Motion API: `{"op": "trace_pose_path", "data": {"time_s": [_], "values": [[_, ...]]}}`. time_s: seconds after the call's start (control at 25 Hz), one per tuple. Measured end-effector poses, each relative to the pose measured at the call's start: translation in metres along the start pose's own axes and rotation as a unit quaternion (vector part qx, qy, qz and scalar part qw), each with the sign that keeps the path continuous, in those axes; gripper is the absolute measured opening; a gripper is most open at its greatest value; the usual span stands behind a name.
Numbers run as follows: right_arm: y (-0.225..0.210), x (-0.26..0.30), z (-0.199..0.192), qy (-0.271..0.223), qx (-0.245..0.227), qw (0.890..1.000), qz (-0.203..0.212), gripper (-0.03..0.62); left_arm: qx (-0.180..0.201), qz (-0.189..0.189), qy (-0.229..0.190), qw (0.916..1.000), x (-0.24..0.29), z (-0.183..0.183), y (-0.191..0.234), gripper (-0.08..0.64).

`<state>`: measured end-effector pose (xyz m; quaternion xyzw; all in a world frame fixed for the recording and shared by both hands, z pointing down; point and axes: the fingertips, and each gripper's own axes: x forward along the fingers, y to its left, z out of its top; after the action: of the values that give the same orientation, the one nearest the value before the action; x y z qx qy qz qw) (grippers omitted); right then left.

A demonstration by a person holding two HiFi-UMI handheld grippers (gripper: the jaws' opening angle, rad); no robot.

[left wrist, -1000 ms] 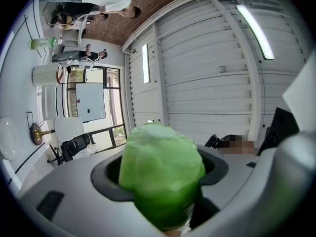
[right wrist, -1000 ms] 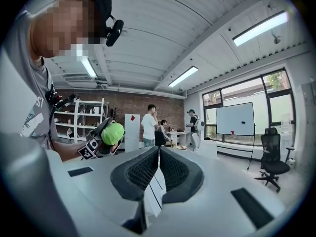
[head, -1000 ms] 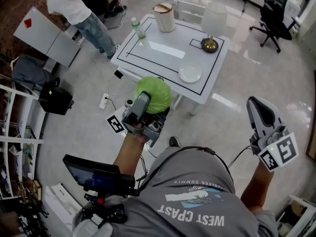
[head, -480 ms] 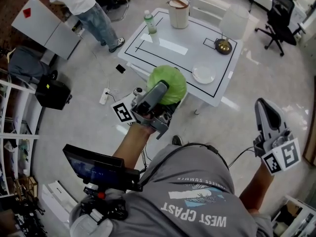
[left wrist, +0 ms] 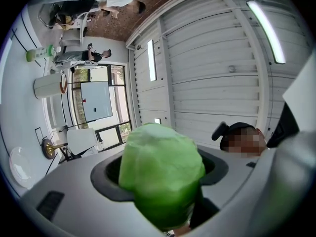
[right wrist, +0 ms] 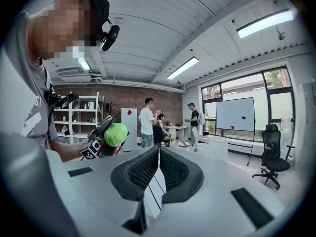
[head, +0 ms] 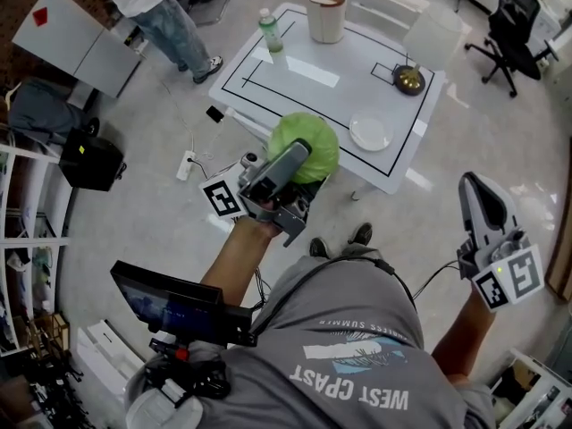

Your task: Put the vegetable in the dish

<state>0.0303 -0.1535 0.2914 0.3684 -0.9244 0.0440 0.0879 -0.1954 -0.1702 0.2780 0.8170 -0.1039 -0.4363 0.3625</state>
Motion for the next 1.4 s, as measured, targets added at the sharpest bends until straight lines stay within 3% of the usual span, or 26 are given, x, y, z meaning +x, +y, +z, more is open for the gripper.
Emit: {"op": "trace_pose_path", "data": {"time_s": [0.72,1.08,1.4], "values": [[-0.107,0.031,0.000,-0.016,-0.012,0.997,0.072,0.009,0.056,0.055,-0.001,0.9969,0.064,-0.016,0.073,0.333],[-0.138,0.048,-0.016,0.003,0.013,0.998,0.056,0.009,0.022,0.086,0.012,0.9959,0.070,-0.013,0.124,0.333],[-0.139,0.086,-0.010,0.011,0.021,0.999,0.027,0.009,-0.015,0.097,0.065,0.9930,0.073,0.003,0.180,0.333]]}}
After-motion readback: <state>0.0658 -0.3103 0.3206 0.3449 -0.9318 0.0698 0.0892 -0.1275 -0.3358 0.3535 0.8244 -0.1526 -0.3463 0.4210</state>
